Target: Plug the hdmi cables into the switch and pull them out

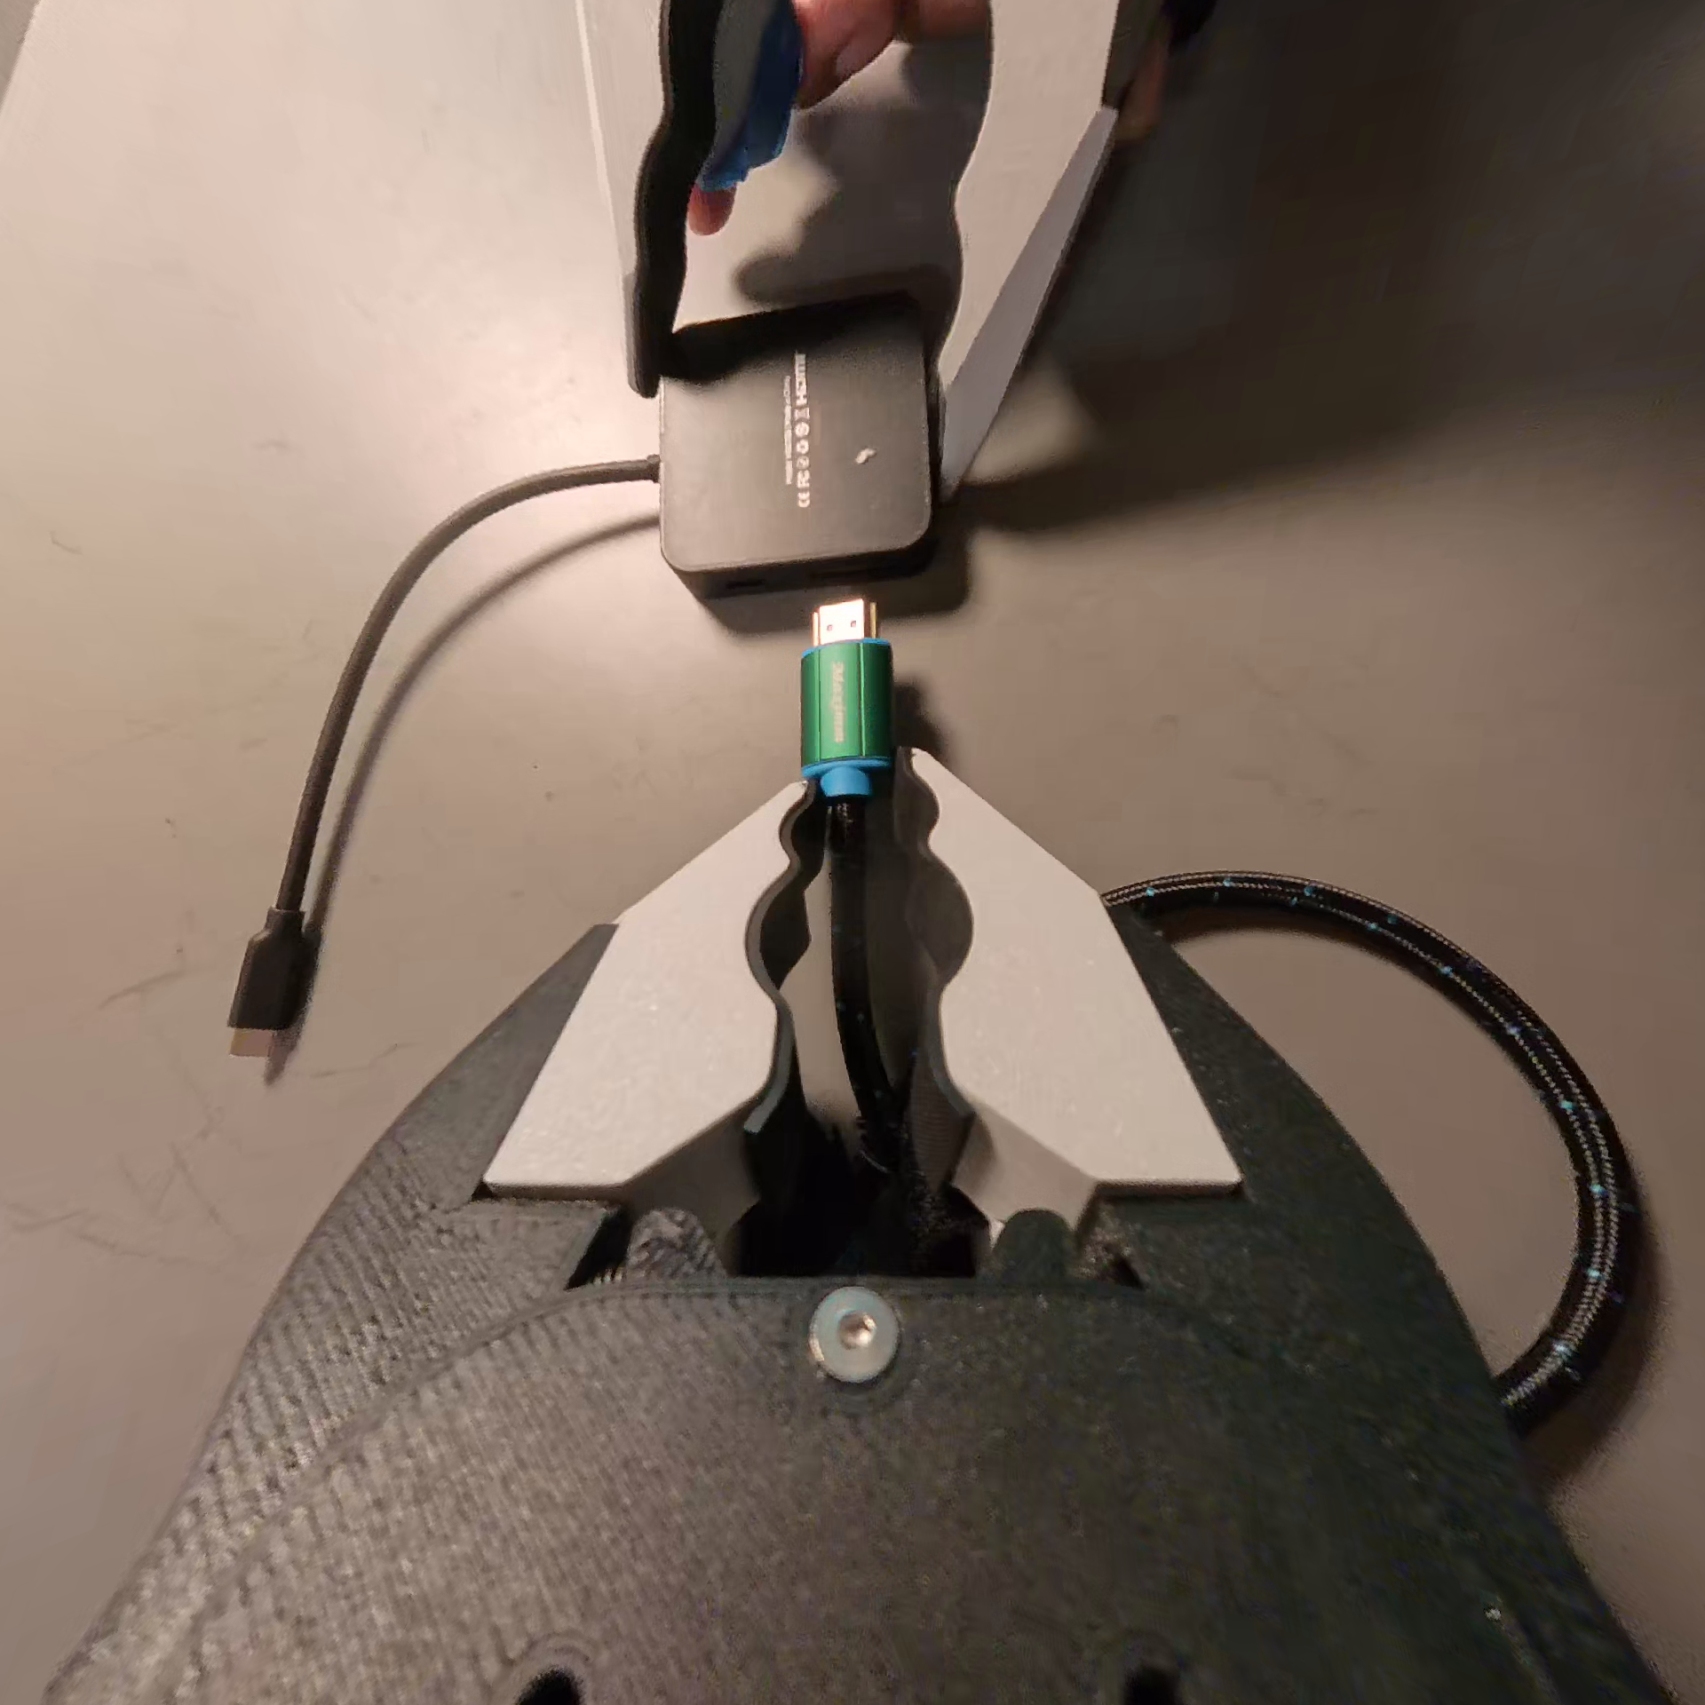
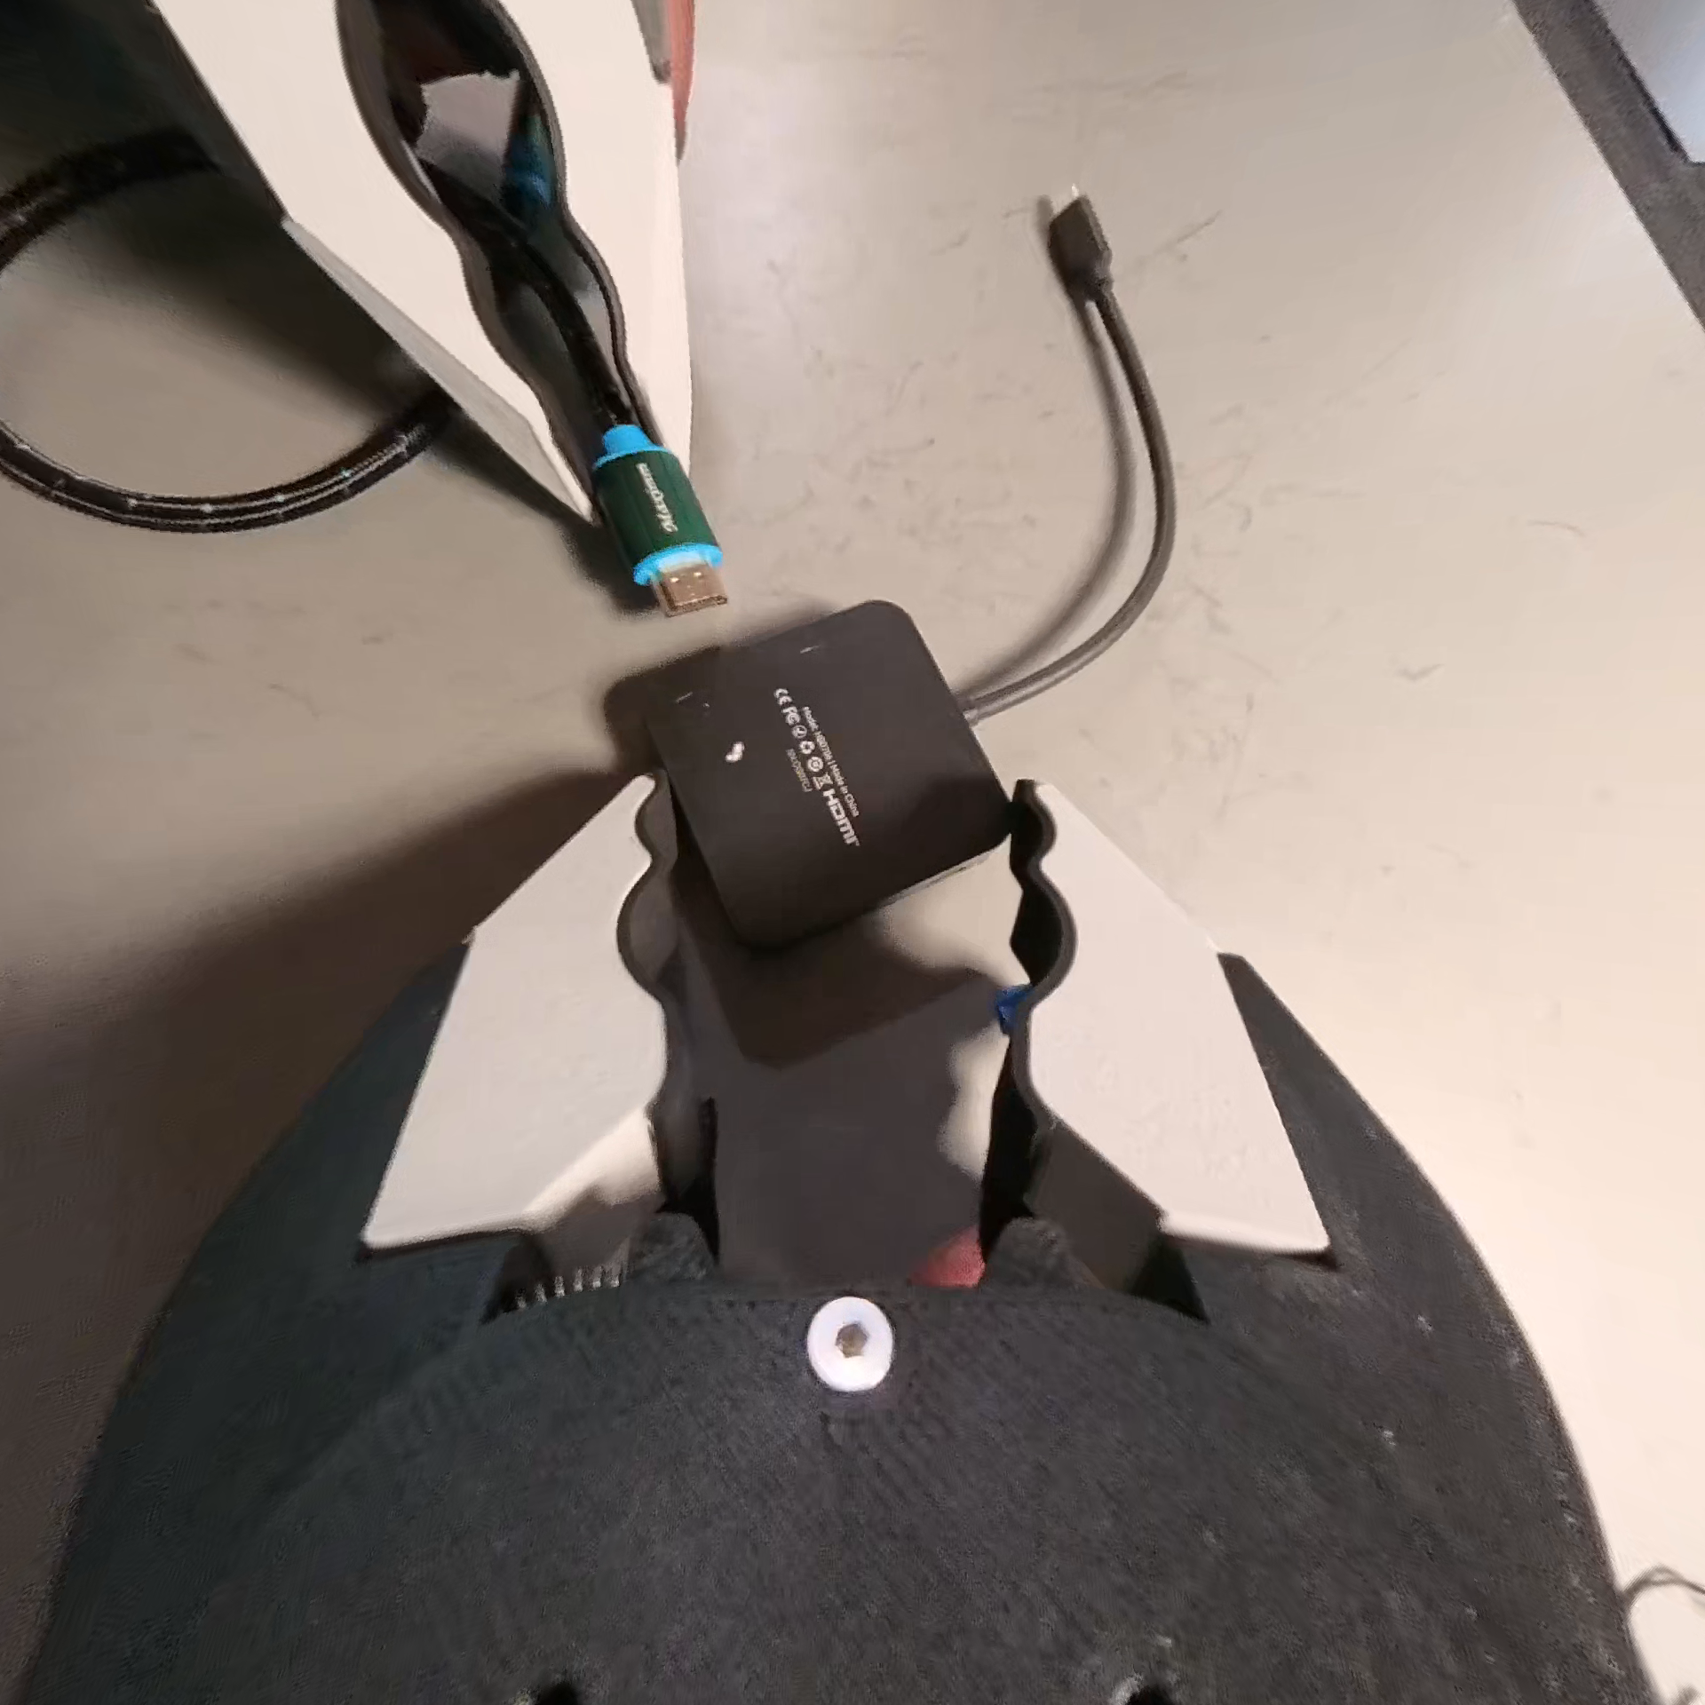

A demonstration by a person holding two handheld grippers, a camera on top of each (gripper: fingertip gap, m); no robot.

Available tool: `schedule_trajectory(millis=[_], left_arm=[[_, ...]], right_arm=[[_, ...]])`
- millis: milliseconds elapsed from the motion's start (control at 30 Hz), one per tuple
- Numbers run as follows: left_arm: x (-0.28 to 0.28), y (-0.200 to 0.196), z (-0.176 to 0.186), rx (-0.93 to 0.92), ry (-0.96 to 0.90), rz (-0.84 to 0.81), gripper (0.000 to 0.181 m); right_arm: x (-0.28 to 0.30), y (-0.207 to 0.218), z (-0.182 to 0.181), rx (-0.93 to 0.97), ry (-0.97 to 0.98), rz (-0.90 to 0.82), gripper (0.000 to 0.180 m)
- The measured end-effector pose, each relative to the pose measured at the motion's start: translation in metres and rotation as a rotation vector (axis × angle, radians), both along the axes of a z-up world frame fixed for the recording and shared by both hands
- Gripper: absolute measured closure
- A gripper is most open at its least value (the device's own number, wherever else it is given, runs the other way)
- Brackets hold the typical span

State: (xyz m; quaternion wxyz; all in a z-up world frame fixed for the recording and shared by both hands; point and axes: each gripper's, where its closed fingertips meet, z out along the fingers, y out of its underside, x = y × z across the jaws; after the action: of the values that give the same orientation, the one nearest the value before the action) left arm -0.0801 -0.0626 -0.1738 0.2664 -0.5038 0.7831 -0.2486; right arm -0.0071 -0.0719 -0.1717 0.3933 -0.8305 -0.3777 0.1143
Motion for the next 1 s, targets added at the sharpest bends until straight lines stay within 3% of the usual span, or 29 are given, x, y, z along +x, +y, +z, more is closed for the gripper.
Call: schedule_trajectory(millis=[33, 633, 1000], left_arm=[[0.001, 0.000, 0.001, 0.017, -0.011, -0.006, 0.164], [0.010, -0.008, 0.000, 0.092, -0.072, -0.052, 0.165], [0.017, -0.010, 0.013, 0.006, -0.183, -0.036, 0.166]], right_arm=[[0.000, -0.001, 0.000, 0.007, -0.003, 0.001, 0.104], [-0.004, -0.009, 0.010, 0.020, 0.090, -0.015, 0.105], [-0.002, -0.011, 0.022, -0.004, 0.220, -0.066, 0.105]])
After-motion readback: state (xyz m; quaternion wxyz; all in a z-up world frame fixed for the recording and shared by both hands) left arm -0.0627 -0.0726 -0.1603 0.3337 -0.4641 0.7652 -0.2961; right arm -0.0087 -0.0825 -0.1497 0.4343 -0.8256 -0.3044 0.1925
